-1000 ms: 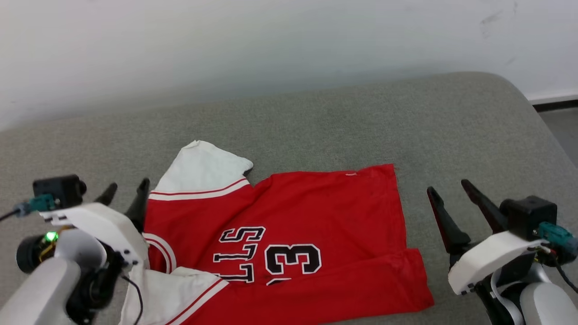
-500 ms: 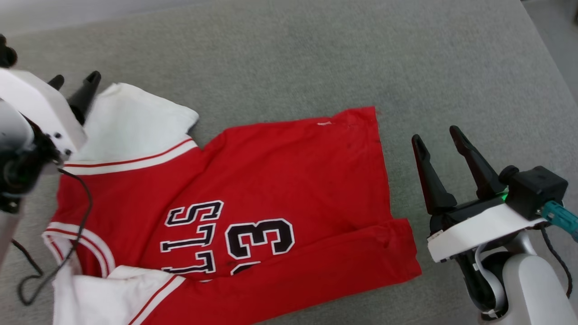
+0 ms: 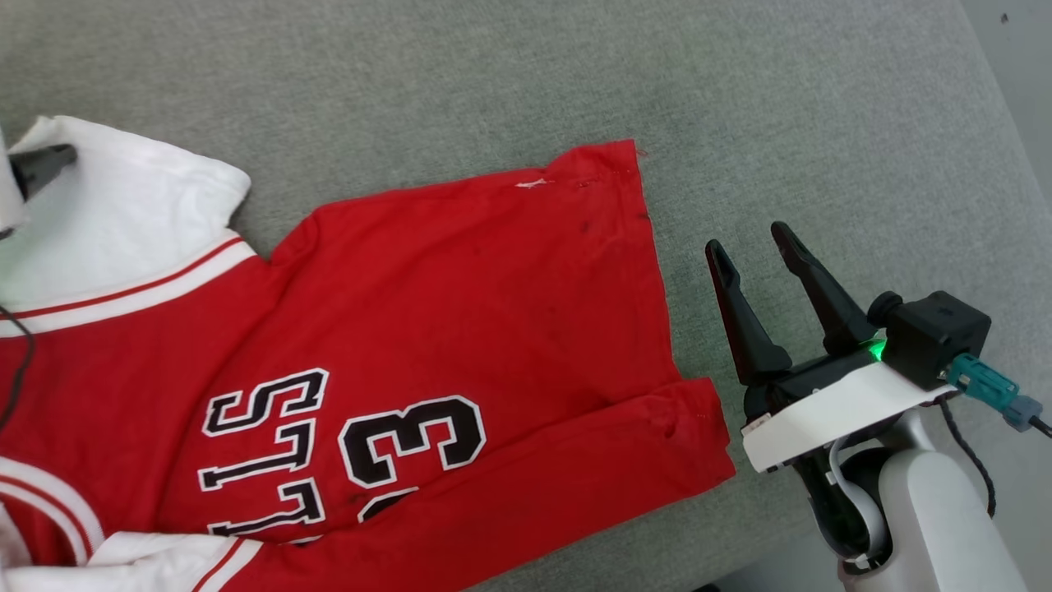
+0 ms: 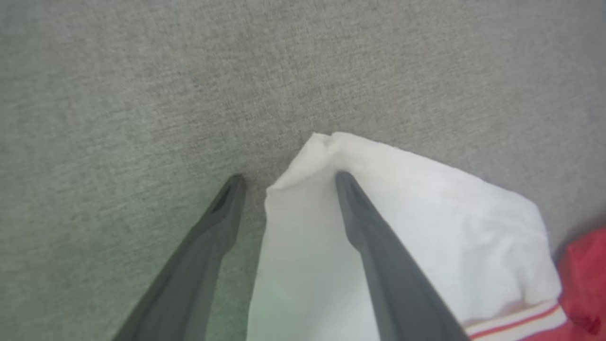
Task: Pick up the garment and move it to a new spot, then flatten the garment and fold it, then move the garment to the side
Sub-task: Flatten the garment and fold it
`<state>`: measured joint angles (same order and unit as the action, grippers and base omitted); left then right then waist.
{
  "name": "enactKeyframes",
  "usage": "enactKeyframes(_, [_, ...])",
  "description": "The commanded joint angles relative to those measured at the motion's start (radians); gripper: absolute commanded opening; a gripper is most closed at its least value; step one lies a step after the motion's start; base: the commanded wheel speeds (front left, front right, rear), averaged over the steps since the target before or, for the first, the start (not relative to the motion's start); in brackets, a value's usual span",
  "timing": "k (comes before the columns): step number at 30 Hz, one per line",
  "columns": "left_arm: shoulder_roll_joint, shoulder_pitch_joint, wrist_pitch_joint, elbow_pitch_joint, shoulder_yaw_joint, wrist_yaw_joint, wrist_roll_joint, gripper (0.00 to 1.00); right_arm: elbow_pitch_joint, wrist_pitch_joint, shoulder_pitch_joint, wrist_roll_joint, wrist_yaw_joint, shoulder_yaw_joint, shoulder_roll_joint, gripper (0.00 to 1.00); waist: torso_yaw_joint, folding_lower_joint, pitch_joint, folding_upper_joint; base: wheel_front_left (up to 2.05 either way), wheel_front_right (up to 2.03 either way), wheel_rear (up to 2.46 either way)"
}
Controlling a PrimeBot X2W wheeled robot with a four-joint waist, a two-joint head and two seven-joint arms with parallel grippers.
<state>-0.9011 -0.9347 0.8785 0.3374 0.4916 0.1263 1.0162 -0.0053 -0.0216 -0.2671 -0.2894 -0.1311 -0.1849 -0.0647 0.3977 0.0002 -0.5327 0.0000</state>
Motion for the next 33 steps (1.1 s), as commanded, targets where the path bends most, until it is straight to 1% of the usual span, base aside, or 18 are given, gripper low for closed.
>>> enactKeyframes(1, [-0.001, 0.001, 0.018, 0.018, 0.015, 0.006, 0.0, 1.0, 0.004, -0.004, -0.017, -0.014, 0.001, -0.004, 0.005, 1.0, 0.017, -0.0002, -0.022, 0.0, 0.0, 0.0, 0.0])
enactKeyframes(3, [0.004, 0.026, 0.056, 0.041, 0.037, 0.013, 0.004, 1.0, 0.013, -0.008, -0.023, -0.02, 0.001, -0.01, 0.005, 1.0, 0.021, -0.0002, -0.031, 0.0, 0.0, 0.0, 0.0])
enactKeyframes(4, [0.011, 0.042, 0.073, 0.049, 0.05, 0.018, 0.009, 0.86, 0.018, -0.005, -0.022, -0.03, 0.001, -0.012, 0.005, 1.0, 0.022, -0.0002, -0.033, 0.0, 0.0, 0.0, 0.0])
enactKeyframes(5, [0.021, 0.057, 0.076, 0.058, 0.057, 0.021, 0.012, 0.5, 0.023, -0.003, -0.024, -0.035, 0.001, -0.016, 0.005, 1.0, 0.023, -0.0002, -0.036, 0.0, 0.0, 0.0, 0.0])
enactKeyframes(7, [0.048, 0.089, 0.079, 0.07, 0.062, 0.018, 0.031, 0.27, 0.032, -0.005, -0.032, -0.047, 0.001, -0.019, 0.003, 1.0, 0.025, -0.0002, -0.038, 0.0, 0.0, 0.0, 0.0])
enactKeyframes(8, [0.062, 0.101, 0.076, 0.072, 0.065, 0.016, 0.037, 0.06, 0.038, 0.002, -0.036, -0.056, 0.001, -0.02, -0.001, 1.0, 0.023, -0.0002, -0.038, 0.0, 0.0, 0.0, 0.0])
enactKeyframes(9, [0.072, 0.108, 0.071, 0.075, 0.068, 0.014, 0.043, 0.0, 0.042, 0.004, -0.045, -0.062, 0.001, -0.017, -0.008, 1.0, 0.02, -0.0002, -0.036, 0.0, 0.0, 0.0, 0.0])
enactKeyframes(13, [0.089, 0.1, 0.029, 0.079, 0.074, 0.002, 0.019, 0.0, 0.06, 0.036, -0.074, -0.093, 0.001, -0.011, -0.036, 1.0, -0.003, -0.0002, -0.018, 0.0, 0.0, 0.0, 0.0])
enactKeyframes(15, [0.111, 0.078, -0.025, 0.077, 0.067, -0.007, 0.005, 0.0, 0.071, 0.069, -0.087, -0.12, 0.001, -0.017, -0.052, 1.0, -0.025, -0.0002, -0.003, 0.0, 0.0, 0.0, 0.0])
enactKeyframes(18, [0.132, 0.04, -0.104, 0.087, 0.069, -0.006, -0.039, 0.0, 0.09, 0.127, -0.115, -0.163, 0.001, -0.018, -0.078, 1.0, -0.061, -0.0002, 0.023, 0.0, 0.0, 0.0, 0.0])
enactKeyframes(23, [0.179, -0.023, -0.229, 0.088, 0.061, -0.006, -0.091, 0.0, 0.142, 0.286, -0.192, -0.206, 0.001, -0.029, -0.134, 1.0, -0.136, -0.0002, 0.074, 0.0, 0.0, 0.0, 0.0])
enactKeyframes(25, [0.204, -0.033, -0.271, 0.078, 0.065, -0.012, -0.103, 0.0, 0.176, 0.359, -0.223, -0.219, 0.001, -0.029, -0.152, 1.0, -0.168, -0.0002, 0.095, 0.0, 0.0, 0.0, 0.0])
enactKeyframes(28, [0.243, -0.026, -0.325, 0.05, 0.066, -0.022, -0.104, 0.0, 0.242, 0.476, -0.279, -0.24, 0.001, -0.015, -0.175, 1.0, -0.219, -0.0002, 0.124, 0.0, 0.0, 0.0, 0.0])
enactKeyframes(30, [0.258, -0.011, -0.349, 0.024, 0.065, -0.027, -0.101, 0.0, 0.293, 0.55, -0.316, -0.254, 0.001, -0.006, -0.179, 1.0, -0.247, -0.0002, 0.132, 0.0, 0.0, 0.0, 0.0])
enactKeyframes(33, [0.293, 0.008, -0.383, -0.01, 0.06, -0.027, -0.085, 0.0, 0.365, 0.624, -0.374, -0.247, 0.001, 0.015, -0.196, 1.0, -0.294, -0.0002, 0.129, 0.0, 0.0, 0.0, 0.0])
